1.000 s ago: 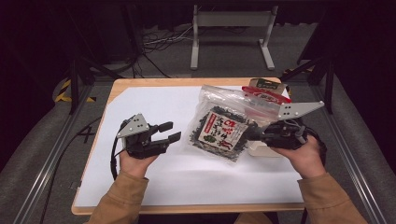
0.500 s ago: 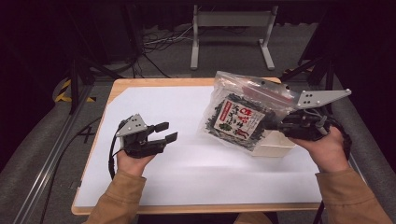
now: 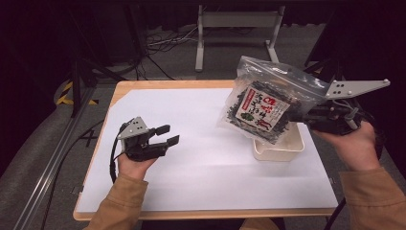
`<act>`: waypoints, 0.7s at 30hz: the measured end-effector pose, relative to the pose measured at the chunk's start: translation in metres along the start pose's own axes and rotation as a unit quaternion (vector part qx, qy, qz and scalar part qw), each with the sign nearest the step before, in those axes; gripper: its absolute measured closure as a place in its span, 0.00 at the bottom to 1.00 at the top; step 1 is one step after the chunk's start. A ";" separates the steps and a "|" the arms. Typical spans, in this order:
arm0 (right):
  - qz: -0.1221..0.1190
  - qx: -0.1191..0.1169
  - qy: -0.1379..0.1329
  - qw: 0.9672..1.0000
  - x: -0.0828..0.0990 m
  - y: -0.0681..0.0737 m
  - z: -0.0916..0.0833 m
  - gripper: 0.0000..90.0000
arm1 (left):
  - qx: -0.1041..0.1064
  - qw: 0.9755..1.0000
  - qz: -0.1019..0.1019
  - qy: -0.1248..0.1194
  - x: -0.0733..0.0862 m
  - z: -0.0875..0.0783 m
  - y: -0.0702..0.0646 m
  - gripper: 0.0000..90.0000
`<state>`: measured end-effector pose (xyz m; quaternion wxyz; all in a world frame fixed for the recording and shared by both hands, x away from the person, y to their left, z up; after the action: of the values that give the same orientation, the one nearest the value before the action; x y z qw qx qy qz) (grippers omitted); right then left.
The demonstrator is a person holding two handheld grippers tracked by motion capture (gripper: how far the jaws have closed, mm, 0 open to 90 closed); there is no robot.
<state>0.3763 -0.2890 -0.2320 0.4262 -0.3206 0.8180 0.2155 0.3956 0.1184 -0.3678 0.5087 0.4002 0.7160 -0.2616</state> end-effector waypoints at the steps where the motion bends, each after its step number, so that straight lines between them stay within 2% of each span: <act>1: -0.001 0.006 0.001 1.000 0.000 -0.002 -0.002 0.89 | -0.001 1.000 0.001 0.000 0.000 0.000 0.000 0.50; 3: -0.001 0.016 0.001 1.000 -0.001 -0.005 -0.005 0.89 | -0.001 1.000 0.006 0.002 0.001 0.000 0.001 0.49; 11: 0.001 0.053 0.007 0.999 -0.002 -0.017 -0.016 0.89 | 0.000 1.000 0.000 0.006 0.004 0.000 0.002 0.49; 16: 0.005 0.087 0.019 0.996 0.000 -0.025 -0.019 0.89 | -0.004 1.000 0.000 0.008 0.005 -0.001 0.004 0.49; 21: 0.017 0.110 0.030 0.993 0.005 -0.033 -0.020 0.89 | -0.004 1.000 0.002 0.010 0.006 -0.001 0.005 0.48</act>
<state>0.3864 -0.3257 -0.2278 0.4308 -0.2643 0.8543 0.1215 0.3982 0.1234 -0.3727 0.5032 0.4024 0.7215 -0.2536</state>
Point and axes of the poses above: each handheld gripper's, and its own axes: z roughly forward along the jaws, x roughly out of its underside, y roughly to its left, the point moved 5 cm from there along z, roughly forward along the jaws, and after that the axes turned 10 degrees about z, right-handed, at the moved point
